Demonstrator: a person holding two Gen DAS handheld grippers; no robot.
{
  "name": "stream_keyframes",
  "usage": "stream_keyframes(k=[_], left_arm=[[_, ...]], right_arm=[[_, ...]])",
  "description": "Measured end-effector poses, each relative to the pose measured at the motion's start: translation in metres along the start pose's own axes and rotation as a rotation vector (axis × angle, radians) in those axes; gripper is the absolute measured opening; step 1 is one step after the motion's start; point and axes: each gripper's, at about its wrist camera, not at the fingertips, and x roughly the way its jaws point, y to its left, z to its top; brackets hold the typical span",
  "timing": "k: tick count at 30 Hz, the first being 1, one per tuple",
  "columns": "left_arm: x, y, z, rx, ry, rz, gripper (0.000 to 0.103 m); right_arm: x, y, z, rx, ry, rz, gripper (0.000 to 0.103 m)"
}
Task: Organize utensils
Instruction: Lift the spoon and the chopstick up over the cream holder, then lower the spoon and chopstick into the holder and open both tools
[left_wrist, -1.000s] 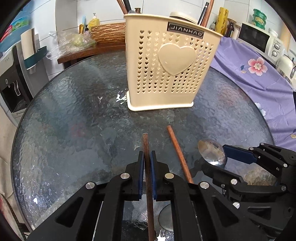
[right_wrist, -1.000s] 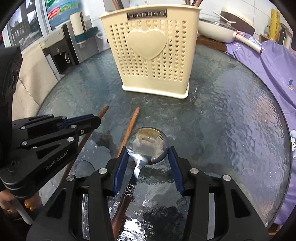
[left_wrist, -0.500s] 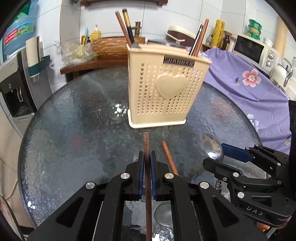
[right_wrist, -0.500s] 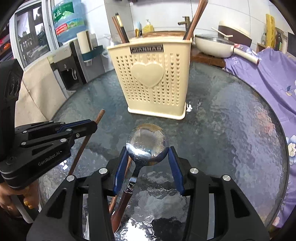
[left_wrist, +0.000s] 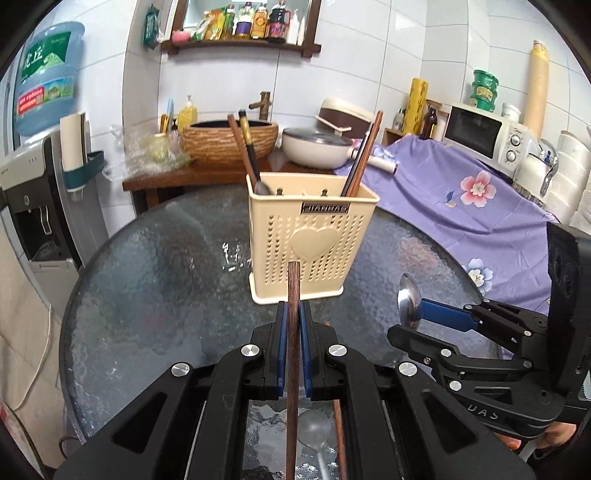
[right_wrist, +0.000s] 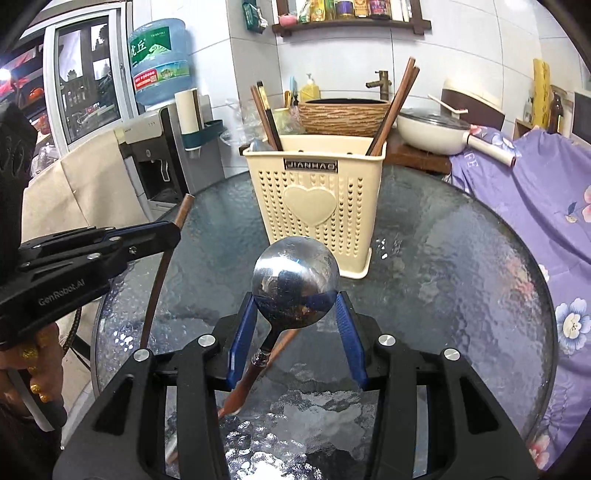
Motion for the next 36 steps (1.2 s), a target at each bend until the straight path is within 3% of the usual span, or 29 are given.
stream_keyframes(k=[20, 36], left_arm=[[-0.031, -0.003, 0.022, 0.023, -0.112, 0.006, 0.006], [-0.052, -0.004, 0.060, 0.040, -0.211, 0.015, 0.006]], right_arm=[[-0.024, 0.002, 0.022, -0.055, -0.063, -0.040, 0.044], [-0.038, -0.007, 0.065, -0.088, -0.086, -0.064, 0.044]])
